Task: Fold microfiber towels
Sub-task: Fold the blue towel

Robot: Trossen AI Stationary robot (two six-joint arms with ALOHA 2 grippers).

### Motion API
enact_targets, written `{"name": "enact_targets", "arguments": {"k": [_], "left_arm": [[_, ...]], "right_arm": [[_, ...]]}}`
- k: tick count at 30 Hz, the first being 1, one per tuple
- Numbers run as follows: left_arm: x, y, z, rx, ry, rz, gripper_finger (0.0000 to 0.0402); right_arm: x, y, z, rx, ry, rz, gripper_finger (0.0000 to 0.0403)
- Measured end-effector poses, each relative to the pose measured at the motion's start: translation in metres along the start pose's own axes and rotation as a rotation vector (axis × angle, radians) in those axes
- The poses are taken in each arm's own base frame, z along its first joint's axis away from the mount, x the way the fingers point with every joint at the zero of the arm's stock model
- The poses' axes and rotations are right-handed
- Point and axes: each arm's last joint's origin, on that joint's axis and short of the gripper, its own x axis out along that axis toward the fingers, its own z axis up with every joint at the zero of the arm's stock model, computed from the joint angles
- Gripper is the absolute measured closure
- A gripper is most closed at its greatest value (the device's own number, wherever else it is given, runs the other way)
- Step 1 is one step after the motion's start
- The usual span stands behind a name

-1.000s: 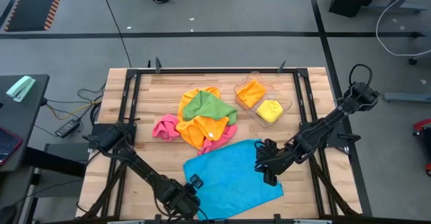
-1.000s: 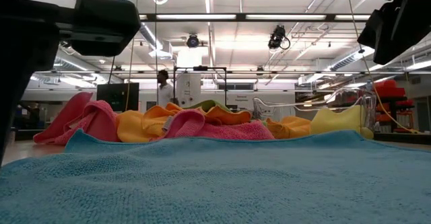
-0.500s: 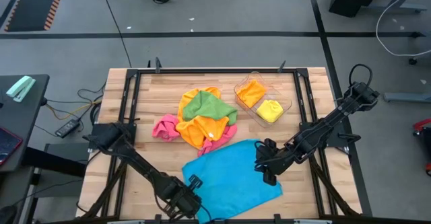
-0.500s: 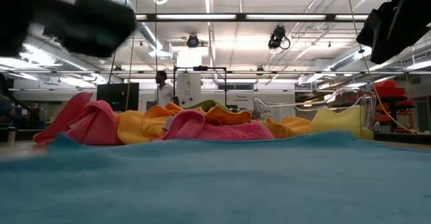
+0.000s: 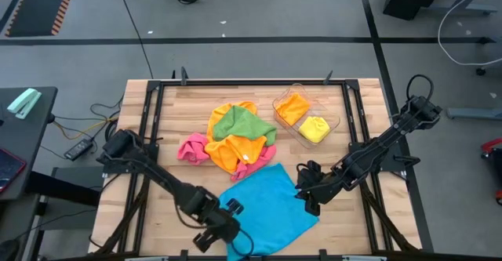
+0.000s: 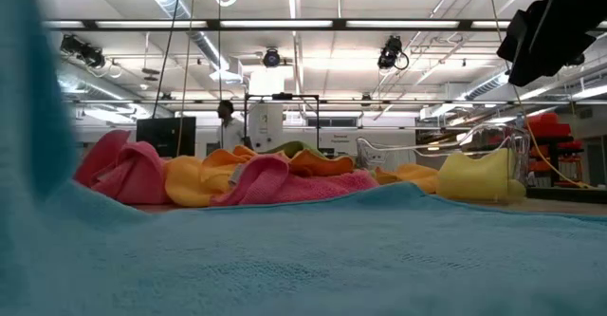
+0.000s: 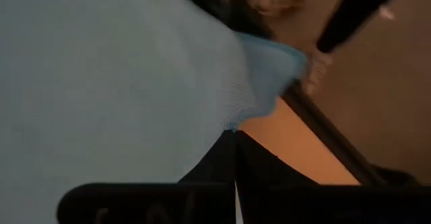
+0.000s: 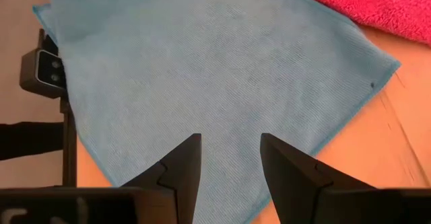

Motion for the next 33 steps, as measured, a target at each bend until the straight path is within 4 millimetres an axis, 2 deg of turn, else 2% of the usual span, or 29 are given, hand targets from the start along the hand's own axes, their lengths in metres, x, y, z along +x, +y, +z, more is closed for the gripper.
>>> {"name": "enact_targets", "arguments": {"k": [8, 12, 21, 27, 33], "left_arm": [[0.002, 0.041, 0.006, -0.061, -0.113, 0.124, 0.0395], [0.009, 0.051, 0.011, -0.034, -0.172, 0.162, 0.0394], [0.018, 0.07, 0.013, -0.062, -0.22, 0.294, 0.0391], [0.033, 0.086, 0.012, -0.085, -0.257, 0.323, 0.0394], [0.055, 0.09, 0.005, -0.09, -0.221, 0.318, 0.0393]], "right_arm": [[0.016, 0.003, -0.004, 0.008, 0.024, -0.019, 0.0242], [0.02, 0.003, -0.006, 0.038, 0.035, -0.027, 0.0242], [0.006, 0.004, 0.001, 0.06, 0.041, -0.03, 0.0242], [-0.001, 0.005, 0.004, 0.045, 0.063, -0.058, 0.0242], [-0.003, 0.005, 0.006, 0.05, 0.06, -0.058, 0.0242]]}}
